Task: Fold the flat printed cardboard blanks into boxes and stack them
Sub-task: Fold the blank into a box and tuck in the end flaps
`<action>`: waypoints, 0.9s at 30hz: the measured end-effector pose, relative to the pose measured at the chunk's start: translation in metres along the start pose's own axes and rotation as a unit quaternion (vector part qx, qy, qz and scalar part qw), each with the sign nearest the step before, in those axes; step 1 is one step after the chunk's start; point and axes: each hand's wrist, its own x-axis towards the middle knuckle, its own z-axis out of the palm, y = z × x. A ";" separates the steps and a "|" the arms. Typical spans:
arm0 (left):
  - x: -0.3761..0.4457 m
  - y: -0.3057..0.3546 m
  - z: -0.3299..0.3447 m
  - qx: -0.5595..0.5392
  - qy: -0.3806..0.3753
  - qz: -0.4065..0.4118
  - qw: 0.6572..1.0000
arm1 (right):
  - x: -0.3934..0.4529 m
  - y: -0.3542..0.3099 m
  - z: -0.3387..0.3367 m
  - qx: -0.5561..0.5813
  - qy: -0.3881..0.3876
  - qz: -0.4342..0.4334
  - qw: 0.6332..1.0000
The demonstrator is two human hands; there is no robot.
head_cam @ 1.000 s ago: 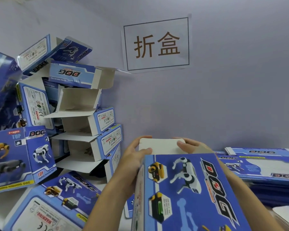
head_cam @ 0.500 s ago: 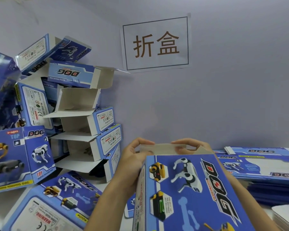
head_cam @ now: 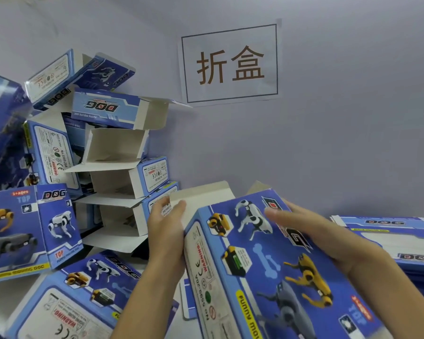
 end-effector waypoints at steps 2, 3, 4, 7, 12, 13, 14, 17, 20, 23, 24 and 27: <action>-0.001 0.004 0.003 0.003 0.027 0.017 0.999 | 0.000 -0.002 0.005 -0.027 0.002 -0.045 0.999; -0.002 0.007 0.005 0.013 0.032 0.028 0.999 | -0.001 -0.003 0.008 -0.019 0.022 -0.070 0.997; -0.004 0.010 0.008 0.027 0.025 0.041 0.998 | -0.001 -0.003 0.007 -0.009 0.051 -0.100 0.994; -0.012 0.022 0.019 0.087 -0.065 0.079 0.991 | 0.001 -0.008 0.007 -0.016 0.133 -0.187 0.973; -0.030 0.030 0.036 0.163 -0.190 0.144 0.957 | 0.004 -0.008 0.019 -0.131 0.185 -0.309 0.924; -0.033 0.029 0.037 0.168 -0.188 0.175 0.952 | 0.006 -0.006 0.023 -0.140 0.183 -0.327 0.916; -0.034 0.027 0.038 0.165 -0.186 0.203 0.947 | 0.008 -0.004 0.026 -0.144 0.180 -0.343 0.911; -0.031 0.020 0.036 0.145 -0.179 0.253 0.939 | 0.015 0.003 0.032 -0.161 0.184 -0.355 0.902; -0.029 0.018 0.031 0.137 -0.193 0.261 0.936 | 0.019 0.010 0.030 -0.186 0.203 -0.334 0.902; -0.028 0.013 0.031 0.147 -0.206 0.243 0.936 | 0.019 0.018 0.019 -0.174 0.201 -0.277 0.923; -0.028 0.010 0.032 0.153 -0.207 0.233 0.938 | 0.020 0.019 0.015 -0.156 0.192 -0.259 0.934; -0.027 0.001 0.036 0.167 -0.202 0.198 0.944 | 0.020 0.017 0.012 -0.059 0.176 -0.246 0.951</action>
